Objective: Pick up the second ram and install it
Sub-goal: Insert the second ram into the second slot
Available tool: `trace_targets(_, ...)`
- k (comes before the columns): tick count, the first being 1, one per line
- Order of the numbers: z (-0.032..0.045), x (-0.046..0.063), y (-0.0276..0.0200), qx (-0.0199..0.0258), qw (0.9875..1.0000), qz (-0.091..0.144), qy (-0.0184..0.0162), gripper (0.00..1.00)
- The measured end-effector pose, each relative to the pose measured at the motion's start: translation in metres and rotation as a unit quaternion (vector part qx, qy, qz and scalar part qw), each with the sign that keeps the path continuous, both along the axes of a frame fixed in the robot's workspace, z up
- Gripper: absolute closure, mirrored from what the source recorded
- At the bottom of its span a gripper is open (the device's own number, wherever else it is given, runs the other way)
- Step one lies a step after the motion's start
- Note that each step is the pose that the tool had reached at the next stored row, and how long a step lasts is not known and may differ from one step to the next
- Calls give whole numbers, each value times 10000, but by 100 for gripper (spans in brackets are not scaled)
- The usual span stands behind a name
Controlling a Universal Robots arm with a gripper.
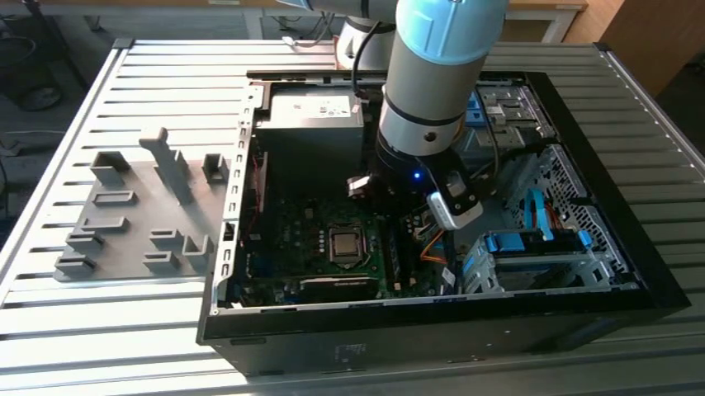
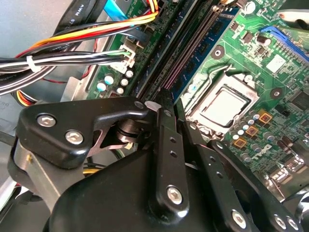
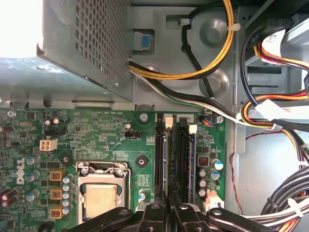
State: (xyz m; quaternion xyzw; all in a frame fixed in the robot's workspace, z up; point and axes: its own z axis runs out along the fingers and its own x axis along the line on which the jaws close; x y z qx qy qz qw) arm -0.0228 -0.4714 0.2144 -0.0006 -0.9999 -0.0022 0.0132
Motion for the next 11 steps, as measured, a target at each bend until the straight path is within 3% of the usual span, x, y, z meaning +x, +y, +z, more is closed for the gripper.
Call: trace_targets(11,-8,5,-1,1,9999,-113,0,86)
